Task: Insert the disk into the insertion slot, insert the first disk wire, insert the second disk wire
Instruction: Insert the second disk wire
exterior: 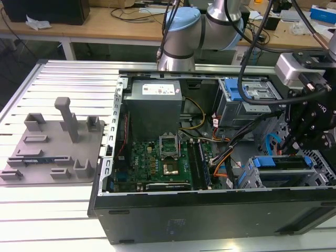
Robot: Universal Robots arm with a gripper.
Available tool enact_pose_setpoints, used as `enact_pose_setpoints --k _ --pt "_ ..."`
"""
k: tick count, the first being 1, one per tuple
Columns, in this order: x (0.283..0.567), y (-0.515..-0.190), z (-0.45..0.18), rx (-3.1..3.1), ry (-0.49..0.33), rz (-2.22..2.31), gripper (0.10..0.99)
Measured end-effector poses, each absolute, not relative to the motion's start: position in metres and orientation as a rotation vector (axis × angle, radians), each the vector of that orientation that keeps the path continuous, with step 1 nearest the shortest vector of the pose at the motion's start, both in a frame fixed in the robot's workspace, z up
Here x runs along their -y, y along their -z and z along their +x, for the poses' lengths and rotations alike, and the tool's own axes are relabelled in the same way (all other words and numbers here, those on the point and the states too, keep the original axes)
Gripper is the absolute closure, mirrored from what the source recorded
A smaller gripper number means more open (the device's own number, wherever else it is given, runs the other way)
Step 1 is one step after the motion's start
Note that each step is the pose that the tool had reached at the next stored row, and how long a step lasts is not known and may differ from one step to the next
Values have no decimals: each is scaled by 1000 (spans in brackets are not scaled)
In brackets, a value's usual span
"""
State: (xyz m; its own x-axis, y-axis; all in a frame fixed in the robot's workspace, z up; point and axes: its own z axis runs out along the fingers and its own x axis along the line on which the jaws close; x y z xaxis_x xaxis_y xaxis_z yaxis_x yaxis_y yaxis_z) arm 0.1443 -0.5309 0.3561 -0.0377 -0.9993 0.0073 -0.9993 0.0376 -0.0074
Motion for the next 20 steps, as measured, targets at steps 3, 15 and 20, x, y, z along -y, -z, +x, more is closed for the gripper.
enact_pose_setpoints --k 3,15,20 --pt "532 -356 144 2260 -15 2183 925" --pt "532 -356 144 2259 -14 2184 925" --pt "533 -355 144 2266 -1 2190 925"
